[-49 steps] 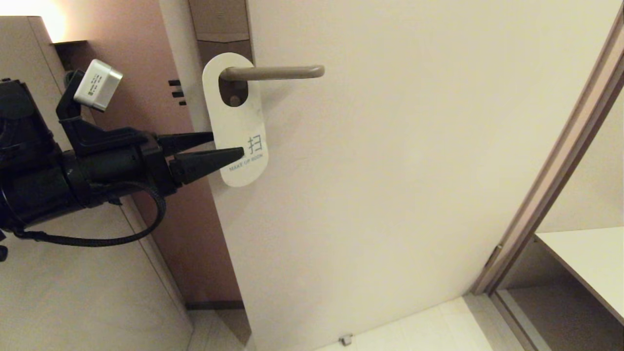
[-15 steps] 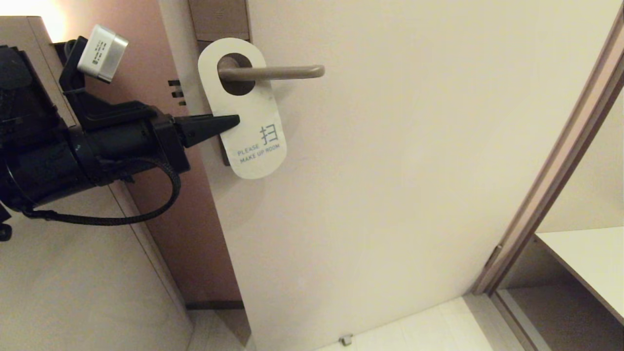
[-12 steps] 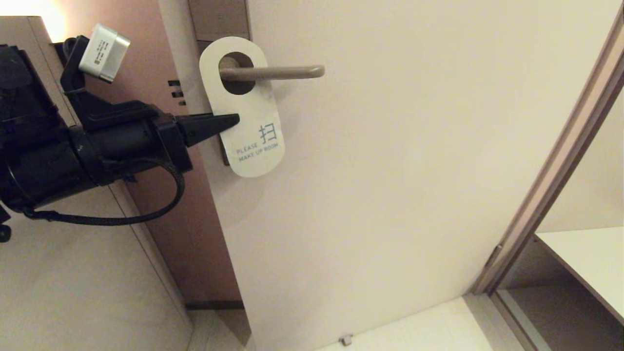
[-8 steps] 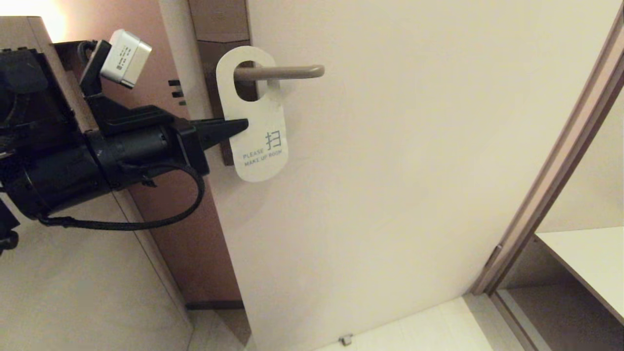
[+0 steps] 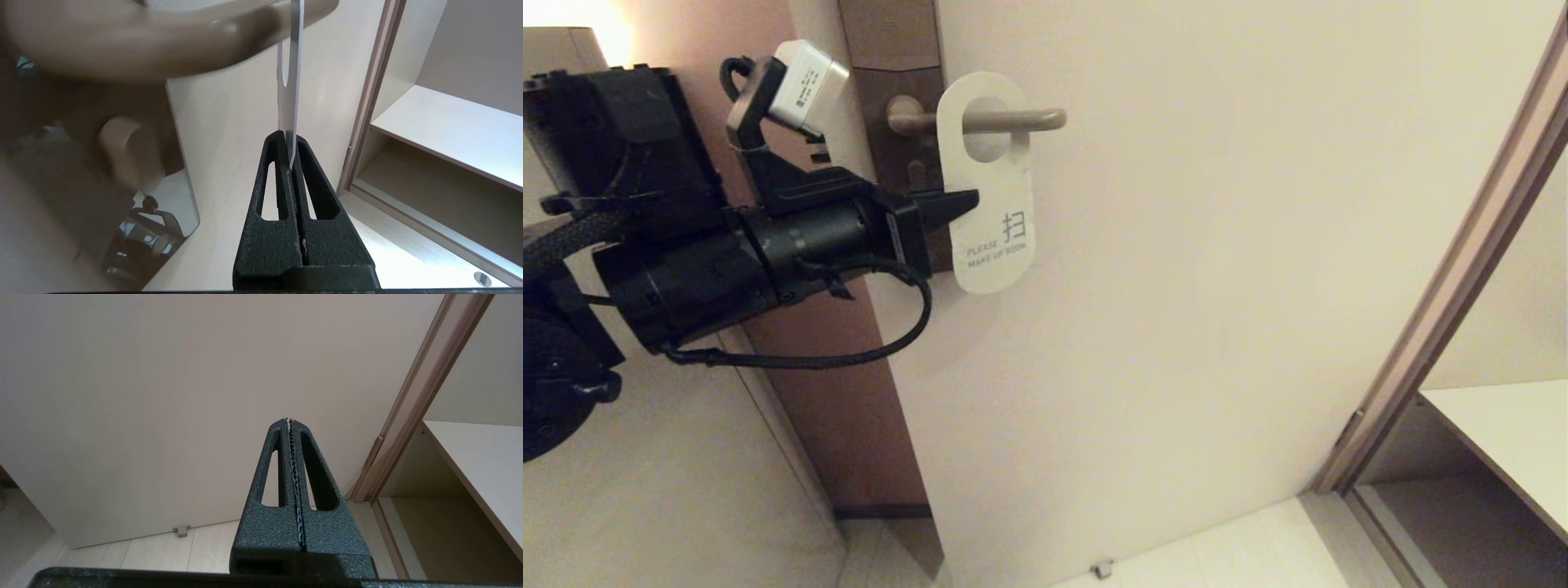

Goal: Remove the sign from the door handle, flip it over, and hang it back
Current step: Take down the sign

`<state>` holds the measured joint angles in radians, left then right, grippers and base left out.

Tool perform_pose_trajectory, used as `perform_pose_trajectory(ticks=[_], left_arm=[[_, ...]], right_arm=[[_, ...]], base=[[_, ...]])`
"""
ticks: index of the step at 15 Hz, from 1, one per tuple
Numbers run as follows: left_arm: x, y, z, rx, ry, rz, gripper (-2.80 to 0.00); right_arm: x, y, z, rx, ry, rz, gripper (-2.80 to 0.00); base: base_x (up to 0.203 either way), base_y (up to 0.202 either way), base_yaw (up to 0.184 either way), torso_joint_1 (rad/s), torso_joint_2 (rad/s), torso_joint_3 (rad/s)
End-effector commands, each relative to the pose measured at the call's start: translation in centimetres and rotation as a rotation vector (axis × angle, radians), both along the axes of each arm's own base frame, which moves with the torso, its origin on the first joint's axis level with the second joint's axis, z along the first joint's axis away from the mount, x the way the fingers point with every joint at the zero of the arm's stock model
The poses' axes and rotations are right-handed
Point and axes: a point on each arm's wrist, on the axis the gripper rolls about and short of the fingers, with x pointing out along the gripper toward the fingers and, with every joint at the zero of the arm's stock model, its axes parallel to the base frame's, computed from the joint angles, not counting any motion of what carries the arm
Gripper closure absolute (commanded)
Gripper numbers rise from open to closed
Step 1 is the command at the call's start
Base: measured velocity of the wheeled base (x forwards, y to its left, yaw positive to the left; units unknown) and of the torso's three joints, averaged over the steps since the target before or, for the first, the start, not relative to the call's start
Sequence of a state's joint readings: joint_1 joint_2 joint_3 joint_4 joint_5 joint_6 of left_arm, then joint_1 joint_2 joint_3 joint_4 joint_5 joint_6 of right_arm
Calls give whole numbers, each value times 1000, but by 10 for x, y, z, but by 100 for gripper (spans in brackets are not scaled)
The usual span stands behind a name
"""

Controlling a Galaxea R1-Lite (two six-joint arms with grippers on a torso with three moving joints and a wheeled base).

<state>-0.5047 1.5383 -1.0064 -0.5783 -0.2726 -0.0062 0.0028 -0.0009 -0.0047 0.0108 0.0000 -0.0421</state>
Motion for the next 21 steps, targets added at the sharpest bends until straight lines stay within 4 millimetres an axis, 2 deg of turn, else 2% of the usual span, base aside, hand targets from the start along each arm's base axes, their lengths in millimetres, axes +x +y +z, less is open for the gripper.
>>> perform_pose_trajectory(ticks=[1,9,13,17,21], left_arm=[[7,-10,-2,2,5,-2,0],[13,-22,-3,19,1,22,0],[8,-32,2,47,-9,112,0],[2,-37,8,52,-22,127,0],[-9,-53,11,49,-28,139,0]], right_arm=[[0,0,0,-1,1,0,0],[0,0,0,-1,1,0,0],[0,0,0,-1,1,0,0],[0,0,0,-1,1,0,0],[0,0,0,-1,1,0,0]], base=[[0,0,0,0,0,0],[0,0,0,0,0,0],[0,0,0,0,0,0],[0,0,0,0,0,0],[0,0,0,0,0,0]])
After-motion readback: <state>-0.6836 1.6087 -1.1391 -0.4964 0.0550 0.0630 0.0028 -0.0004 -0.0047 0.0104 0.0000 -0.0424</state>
